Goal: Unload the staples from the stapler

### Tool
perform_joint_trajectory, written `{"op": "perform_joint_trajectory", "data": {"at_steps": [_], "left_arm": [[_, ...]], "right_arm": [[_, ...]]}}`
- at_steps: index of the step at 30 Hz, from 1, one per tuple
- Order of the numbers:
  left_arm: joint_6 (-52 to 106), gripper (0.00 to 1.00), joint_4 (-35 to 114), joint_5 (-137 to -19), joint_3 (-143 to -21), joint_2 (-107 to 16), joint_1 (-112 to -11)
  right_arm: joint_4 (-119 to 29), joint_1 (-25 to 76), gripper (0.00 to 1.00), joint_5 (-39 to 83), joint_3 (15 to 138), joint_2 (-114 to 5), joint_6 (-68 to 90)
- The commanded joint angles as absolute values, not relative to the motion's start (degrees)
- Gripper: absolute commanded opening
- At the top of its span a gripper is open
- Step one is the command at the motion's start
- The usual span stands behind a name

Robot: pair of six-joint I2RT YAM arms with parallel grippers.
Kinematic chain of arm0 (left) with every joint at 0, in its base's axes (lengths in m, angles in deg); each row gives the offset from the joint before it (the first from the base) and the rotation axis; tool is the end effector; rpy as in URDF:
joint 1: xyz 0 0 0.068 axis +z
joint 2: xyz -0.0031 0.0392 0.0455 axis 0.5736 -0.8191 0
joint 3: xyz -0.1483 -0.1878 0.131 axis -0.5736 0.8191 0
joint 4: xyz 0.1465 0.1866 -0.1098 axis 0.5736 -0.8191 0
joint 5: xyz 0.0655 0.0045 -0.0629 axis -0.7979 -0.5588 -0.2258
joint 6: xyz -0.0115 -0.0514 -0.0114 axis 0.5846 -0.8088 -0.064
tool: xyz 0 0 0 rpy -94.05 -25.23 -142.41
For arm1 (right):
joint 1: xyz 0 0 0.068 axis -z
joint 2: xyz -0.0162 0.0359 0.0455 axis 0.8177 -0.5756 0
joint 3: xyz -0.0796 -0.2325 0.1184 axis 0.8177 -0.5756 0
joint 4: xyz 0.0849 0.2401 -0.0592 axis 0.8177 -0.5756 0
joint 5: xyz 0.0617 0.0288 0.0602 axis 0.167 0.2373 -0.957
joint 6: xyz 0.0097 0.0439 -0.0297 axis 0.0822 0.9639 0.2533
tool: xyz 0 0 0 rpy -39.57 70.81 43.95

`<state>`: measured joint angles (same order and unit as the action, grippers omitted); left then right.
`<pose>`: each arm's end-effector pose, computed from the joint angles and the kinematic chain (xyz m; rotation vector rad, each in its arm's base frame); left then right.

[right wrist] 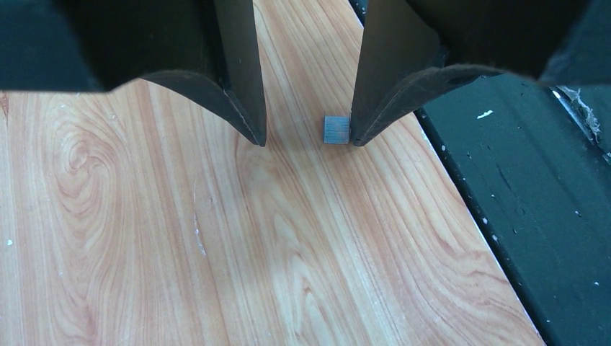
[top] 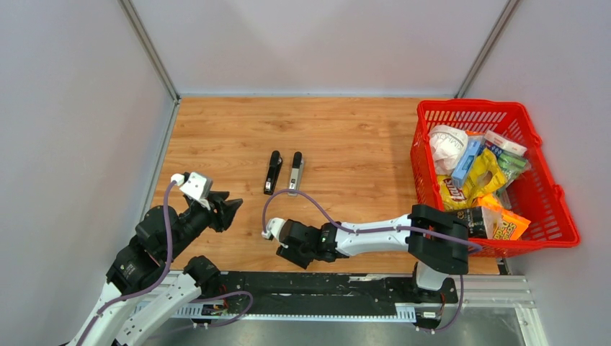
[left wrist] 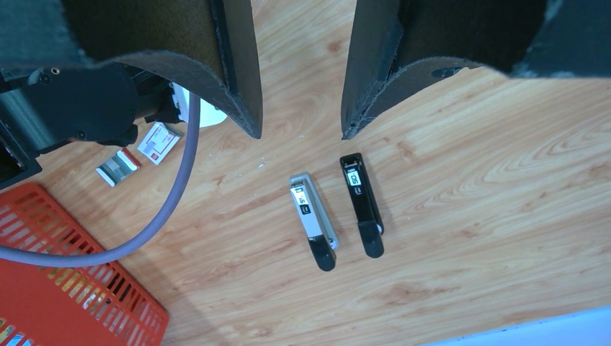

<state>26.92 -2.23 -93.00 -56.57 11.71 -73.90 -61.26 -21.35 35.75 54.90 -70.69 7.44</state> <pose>0.0511 -0.0358 0.3450 0.3396 1.7579 -0.5325 0.0821 0.3176 0.1568 -1.5413 2.1565 0.3349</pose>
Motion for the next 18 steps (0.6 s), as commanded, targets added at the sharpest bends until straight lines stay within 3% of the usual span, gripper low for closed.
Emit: {"op": "perform_joint_trajectory", "data": {"at_steps": [1, 18], "left_arm": [[27.64, 0.52, -1.37, -93.0, -56.31, 11.56, -73.94], [27.55, 0.52, -1.37, -93.0, -56.31, 11.73, -73.94]], "right_arm": [[-65.12, -20.91, 0.5, 37.71, 53.07, -70.29, 8.74], [-65.47, -20.91, 0.43, 37.18, 51.66, -69.06, 10.85]]}}
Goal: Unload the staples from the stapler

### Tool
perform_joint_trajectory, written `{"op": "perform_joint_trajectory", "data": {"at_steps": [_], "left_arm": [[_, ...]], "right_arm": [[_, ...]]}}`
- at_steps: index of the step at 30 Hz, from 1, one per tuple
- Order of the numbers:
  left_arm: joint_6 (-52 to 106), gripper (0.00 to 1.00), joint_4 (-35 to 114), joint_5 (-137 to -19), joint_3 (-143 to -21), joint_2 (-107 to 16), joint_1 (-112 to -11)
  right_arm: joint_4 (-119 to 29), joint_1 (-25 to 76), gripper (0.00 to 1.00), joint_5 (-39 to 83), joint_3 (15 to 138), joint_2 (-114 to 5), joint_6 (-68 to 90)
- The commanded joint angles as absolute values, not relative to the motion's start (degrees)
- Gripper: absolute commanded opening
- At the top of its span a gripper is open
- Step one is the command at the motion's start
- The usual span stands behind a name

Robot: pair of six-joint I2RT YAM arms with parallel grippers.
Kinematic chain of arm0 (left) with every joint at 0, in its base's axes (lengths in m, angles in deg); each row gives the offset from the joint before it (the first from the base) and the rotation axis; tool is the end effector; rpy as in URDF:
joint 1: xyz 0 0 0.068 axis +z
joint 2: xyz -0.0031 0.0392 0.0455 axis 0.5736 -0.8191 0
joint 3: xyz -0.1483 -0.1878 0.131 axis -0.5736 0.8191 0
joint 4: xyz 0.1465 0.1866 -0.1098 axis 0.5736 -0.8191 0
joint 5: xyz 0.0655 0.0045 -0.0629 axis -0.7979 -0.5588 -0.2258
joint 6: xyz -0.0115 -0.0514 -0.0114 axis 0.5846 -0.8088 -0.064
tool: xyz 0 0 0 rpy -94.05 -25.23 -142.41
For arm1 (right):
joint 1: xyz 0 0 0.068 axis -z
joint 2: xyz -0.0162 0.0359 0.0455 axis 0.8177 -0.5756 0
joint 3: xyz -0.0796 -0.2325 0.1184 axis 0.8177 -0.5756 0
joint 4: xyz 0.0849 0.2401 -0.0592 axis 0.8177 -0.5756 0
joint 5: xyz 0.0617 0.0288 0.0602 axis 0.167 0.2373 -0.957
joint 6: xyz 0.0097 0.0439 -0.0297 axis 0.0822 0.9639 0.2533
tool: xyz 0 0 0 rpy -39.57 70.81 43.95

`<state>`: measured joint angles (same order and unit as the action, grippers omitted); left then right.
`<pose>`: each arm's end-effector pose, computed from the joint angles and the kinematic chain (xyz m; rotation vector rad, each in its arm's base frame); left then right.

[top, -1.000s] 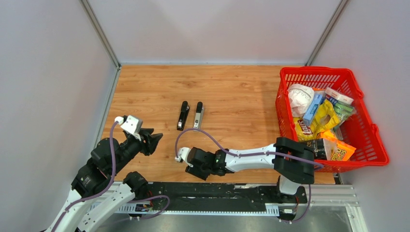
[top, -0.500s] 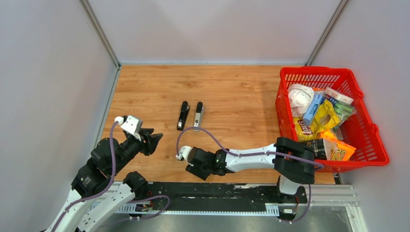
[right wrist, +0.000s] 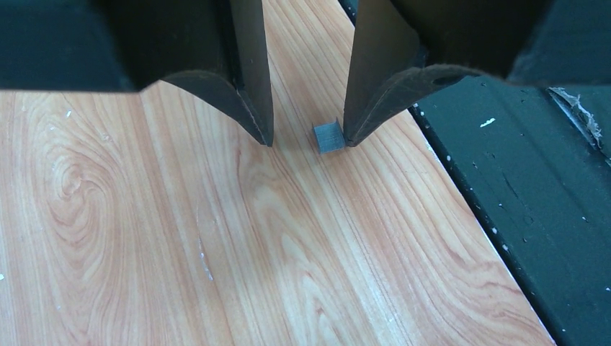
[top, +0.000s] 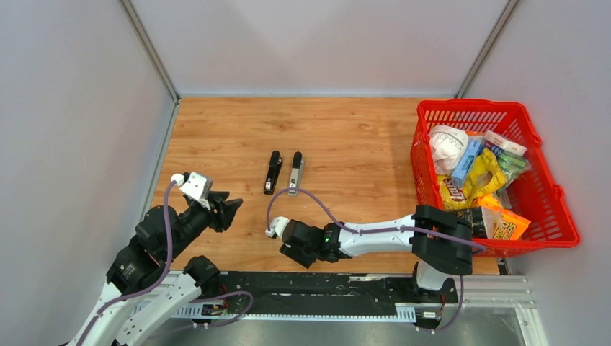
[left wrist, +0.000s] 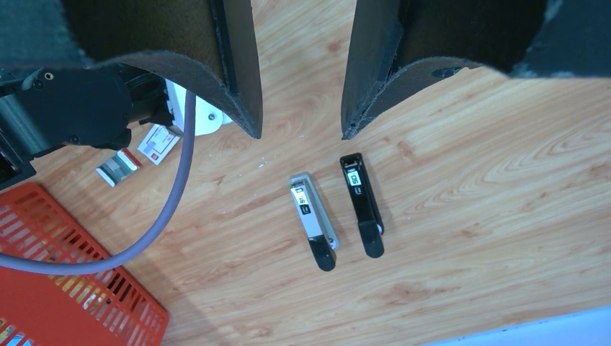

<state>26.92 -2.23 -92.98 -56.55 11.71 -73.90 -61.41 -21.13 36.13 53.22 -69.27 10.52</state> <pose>0.0512 -0.0359 0.3449 0.3399 1.7583 -0.5327 0.0817 0.3097 0.1562 -1.4810 2.2068 0.3383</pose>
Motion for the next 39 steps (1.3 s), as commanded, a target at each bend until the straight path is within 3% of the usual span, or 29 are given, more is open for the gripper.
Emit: {"op": "perform_joint_trajectory", "data": {"at_steps": [1, 26, 39], "left_arm": [[27.55, 0.52, -1.37, -93.0, -56.31, 11.73, -73.94], [27.64, 0.52, -1.29, -92.91, -56.31, 11.73, -73.94], [27.55, 0.52, -1.2, -92.39, -56.31, 11.91, -73.94]], "right_arm": [[-65.56, -20.99, 0.43, 37.18, 51.66, -69.15, 10.85], [-69.25, -21.78, 0.11, 39.11, 53.42, -68.1, 11.11], [-74.69, -21.7, 0.06, 46.67, 51.84, -61.16, 18.57]]}}
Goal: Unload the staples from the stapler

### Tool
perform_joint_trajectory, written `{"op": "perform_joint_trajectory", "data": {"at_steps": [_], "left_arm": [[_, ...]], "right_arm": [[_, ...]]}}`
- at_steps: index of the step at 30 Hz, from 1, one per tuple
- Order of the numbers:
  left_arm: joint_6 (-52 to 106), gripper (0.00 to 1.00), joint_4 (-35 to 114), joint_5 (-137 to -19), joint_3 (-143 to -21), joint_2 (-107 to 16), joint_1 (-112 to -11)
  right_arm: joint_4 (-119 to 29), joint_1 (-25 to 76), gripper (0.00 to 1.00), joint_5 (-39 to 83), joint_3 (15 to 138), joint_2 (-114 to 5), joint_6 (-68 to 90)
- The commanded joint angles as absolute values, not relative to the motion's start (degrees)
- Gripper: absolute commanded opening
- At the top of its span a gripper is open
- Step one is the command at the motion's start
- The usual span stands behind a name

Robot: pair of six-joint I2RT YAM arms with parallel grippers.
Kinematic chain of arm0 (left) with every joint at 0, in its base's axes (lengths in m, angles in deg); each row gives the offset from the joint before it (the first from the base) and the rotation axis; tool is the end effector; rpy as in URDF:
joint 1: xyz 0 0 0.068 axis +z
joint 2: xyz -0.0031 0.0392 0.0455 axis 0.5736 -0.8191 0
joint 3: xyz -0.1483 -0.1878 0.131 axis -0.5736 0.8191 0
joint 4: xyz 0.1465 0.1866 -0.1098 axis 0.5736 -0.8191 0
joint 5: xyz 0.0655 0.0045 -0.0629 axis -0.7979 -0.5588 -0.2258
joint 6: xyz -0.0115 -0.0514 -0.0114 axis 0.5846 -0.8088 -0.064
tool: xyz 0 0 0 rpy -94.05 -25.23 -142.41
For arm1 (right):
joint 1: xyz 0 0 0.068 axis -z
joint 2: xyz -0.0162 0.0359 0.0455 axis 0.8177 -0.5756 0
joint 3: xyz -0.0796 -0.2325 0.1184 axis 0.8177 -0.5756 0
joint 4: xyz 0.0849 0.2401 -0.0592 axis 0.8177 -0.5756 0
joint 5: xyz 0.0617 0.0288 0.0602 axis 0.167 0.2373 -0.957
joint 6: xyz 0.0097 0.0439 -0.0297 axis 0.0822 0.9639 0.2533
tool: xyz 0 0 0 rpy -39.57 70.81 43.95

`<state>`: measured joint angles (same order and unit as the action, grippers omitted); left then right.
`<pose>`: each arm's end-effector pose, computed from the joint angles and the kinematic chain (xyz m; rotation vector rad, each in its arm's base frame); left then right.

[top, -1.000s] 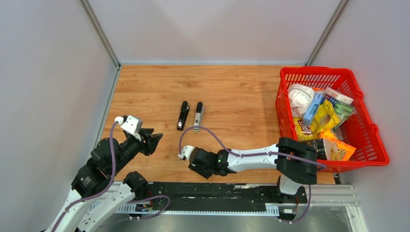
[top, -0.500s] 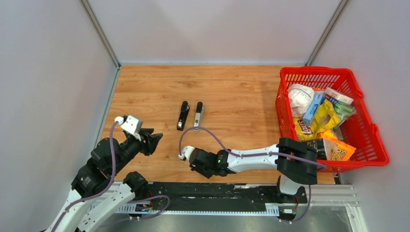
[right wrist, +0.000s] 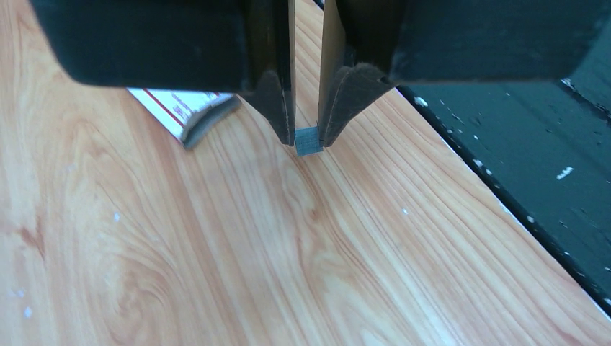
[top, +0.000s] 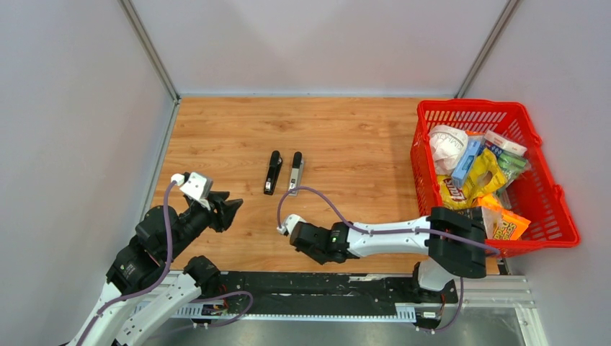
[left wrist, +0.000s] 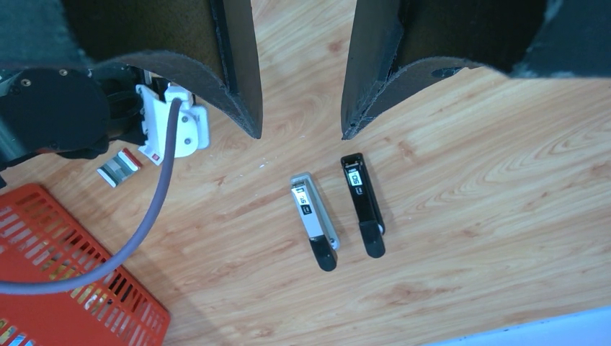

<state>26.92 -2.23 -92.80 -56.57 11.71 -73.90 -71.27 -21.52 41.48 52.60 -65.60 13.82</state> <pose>0.0511 -0.0359 0.3450 0.3422 1.7579 -0.5355 0.0774 0.2876 0.1640 -1.4374 2.2923 0.1563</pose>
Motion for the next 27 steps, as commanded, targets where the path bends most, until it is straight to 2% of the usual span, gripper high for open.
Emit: {"op": "perform_joint_trajectory", "data": {"at_steps": [1, 9, 27], "left_arm": [[27.55, 0.52, -1.2, -92.39, -56.31, 11.91, -73.94], [27.55, 0.52, -1.11, -92.04, -56.31, 12.17, -73.94], [27.64, 0.52, -0.93, -91.25, -56.22, 12.26, -73.94]], "right_arm": [[-75.4, -21.44, 0.06, 47.46, 51.66, -60.28, 19.81], [-82.95, -17.66, 0.06, 54.76, 48.76, -52.64, 29.91], [-90.87, -5.44, 0.06, 60.91, 41.47, -43.14, 48.46]]}}
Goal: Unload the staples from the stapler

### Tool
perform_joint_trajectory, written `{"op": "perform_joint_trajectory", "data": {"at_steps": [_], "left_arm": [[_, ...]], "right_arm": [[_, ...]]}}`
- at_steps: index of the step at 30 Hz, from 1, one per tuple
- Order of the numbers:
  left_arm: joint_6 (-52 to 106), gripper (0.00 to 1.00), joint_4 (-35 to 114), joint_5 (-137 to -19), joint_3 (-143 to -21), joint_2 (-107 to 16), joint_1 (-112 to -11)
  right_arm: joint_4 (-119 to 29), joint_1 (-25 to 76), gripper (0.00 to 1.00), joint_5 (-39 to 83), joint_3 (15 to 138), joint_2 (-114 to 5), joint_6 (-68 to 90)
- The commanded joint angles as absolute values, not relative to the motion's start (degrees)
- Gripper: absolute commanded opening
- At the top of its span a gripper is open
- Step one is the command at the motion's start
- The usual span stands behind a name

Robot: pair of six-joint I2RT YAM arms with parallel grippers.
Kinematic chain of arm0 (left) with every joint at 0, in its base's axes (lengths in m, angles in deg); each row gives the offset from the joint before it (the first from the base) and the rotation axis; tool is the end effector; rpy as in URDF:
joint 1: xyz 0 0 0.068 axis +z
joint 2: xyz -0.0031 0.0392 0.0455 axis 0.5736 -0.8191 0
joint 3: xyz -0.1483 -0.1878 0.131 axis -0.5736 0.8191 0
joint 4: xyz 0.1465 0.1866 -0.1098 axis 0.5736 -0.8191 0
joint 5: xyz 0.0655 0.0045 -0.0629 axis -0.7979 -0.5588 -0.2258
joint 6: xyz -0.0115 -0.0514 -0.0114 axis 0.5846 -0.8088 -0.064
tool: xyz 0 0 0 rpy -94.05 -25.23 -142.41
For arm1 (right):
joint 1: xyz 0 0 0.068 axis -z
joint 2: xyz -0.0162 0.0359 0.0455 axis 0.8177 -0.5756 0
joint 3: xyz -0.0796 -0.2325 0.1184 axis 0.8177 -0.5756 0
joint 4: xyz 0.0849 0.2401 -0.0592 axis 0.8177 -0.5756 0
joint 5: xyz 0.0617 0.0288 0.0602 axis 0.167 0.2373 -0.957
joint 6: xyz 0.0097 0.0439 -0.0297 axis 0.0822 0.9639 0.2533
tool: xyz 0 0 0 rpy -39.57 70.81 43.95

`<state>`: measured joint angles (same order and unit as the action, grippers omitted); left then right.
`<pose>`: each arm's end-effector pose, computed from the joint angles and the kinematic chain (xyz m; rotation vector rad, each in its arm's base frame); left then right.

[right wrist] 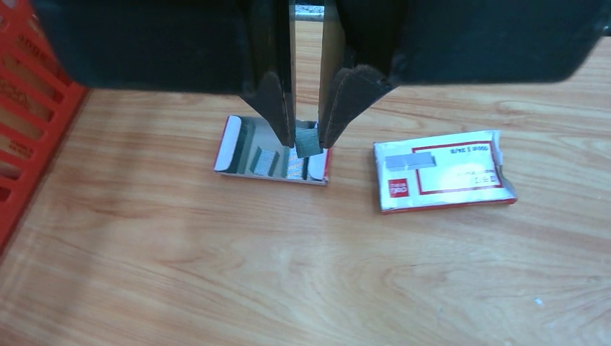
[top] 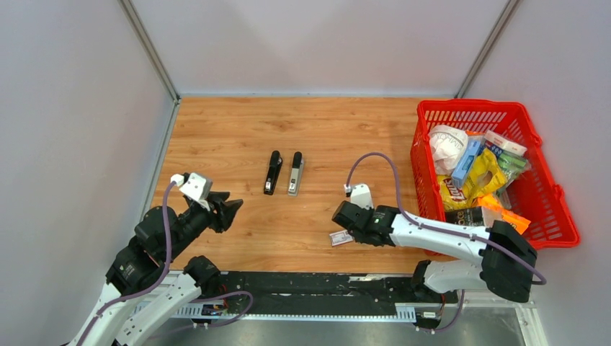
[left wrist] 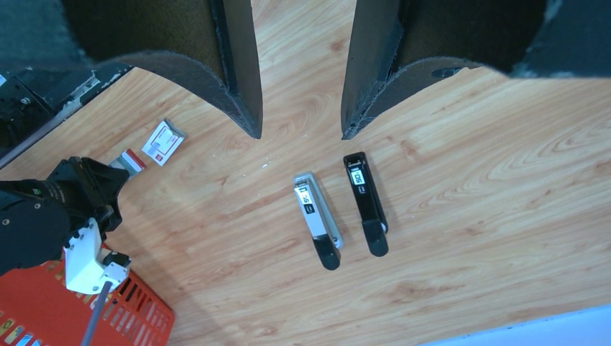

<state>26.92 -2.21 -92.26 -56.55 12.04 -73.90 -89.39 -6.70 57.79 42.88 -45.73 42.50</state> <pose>0.0499 -0.0354 0.3451 0.3477 1.7522 -0.5456 0.1143 0.1754 0.1920 -0.4373 2.5583 -0.1701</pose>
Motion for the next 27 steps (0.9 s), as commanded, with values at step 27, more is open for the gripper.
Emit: {"op": "perform_joint_trajectory", "data": {"at_steps": [27], "left_arm": [[27.81, 0.52, -0.85, -90.89, -56.13, 11.91, -73.94]], "right_arm": [[-91.66, -1.92, 0.04, 59.33, 35.75, -40.76, 56.2]]}}
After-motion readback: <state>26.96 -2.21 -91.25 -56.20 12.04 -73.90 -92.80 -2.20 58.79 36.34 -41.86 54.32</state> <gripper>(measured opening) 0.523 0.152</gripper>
